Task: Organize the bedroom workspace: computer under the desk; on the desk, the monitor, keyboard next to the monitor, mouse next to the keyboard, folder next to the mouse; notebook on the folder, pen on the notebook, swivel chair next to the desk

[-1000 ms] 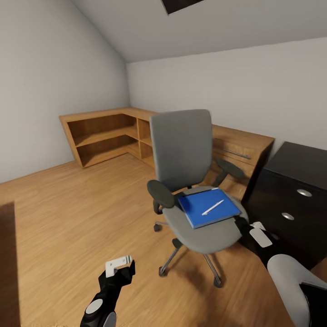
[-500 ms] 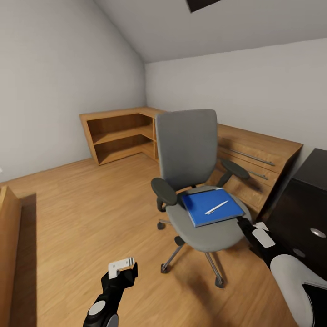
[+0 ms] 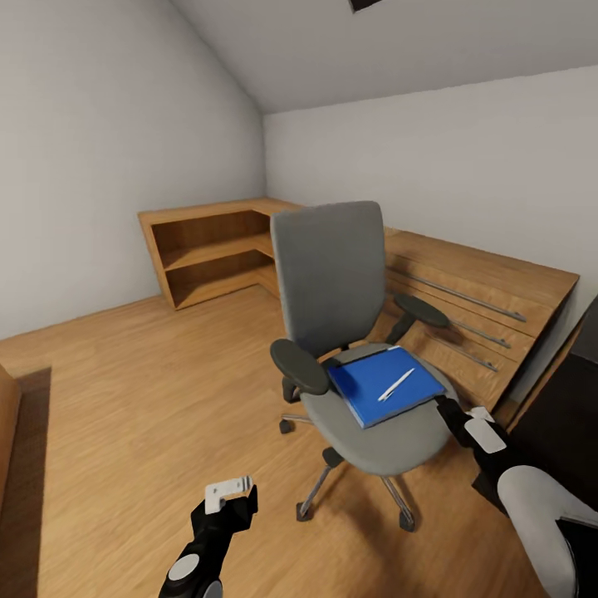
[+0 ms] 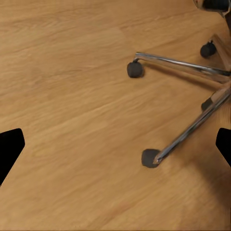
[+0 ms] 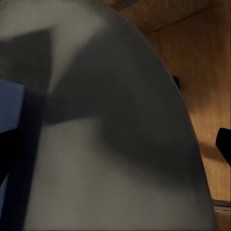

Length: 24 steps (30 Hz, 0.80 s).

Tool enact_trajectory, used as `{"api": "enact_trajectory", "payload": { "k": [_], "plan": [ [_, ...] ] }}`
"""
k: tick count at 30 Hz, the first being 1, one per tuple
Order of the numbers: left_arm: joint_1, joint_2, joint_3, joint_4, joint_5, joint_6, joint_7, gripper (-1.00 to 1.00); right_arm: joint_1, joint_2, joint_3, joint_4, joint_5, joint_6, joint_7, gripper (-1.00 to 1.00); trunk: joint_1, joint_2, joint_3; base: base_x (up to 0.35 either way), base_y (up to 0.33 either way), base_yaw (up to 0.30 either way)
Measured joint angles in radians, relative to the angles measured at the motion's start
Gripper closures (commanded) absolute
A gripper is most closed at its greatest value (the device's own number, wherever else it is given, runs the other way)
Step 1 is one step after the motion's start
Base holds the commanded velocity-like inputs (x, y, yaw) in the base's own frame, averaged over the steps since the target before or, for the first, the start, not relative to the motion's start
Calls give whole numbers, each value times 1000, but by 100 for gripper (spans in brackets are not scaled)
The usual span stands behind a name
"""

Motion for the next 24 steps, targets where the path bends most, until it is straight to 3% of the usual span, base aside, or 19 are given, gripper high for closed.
{"api": "enact_trajectory", "payload": {
  "k": [3, 6, 8, 19, 24],
  "plan": [
    [0, 0, 0, 0, 0, 0, 0, -100, 0, 1, -2, -1, 2, -4, 1, -100, 1, 0, 0, 128, 0, 0],
    [0, 0, 0, 0, 0, 0, 0, -100, 0, 22, -2, -6, 4, -4, 1, -100, 1, 0, 0, 17, 0, 0],
    [0, 0, -1, 1, 0, -1, 0, -100, 0, 32, 6, -4, -18, -3, 8, -100, 1, 0, 0, 4, 0, 0],
    [0, 0, 0, 0, -1, 0, 0, -100, 4, 30, 4, -38, -5, 4, 39, -100, 1, 0, 0, 0, 0, 0],
    [0, 0, 0, 0, -2, 0, 0, -100, 4, 29, 4, -38, -7, 4, 39, -100, 1, 0, 0, -300, 0, 0]
  ]
}}
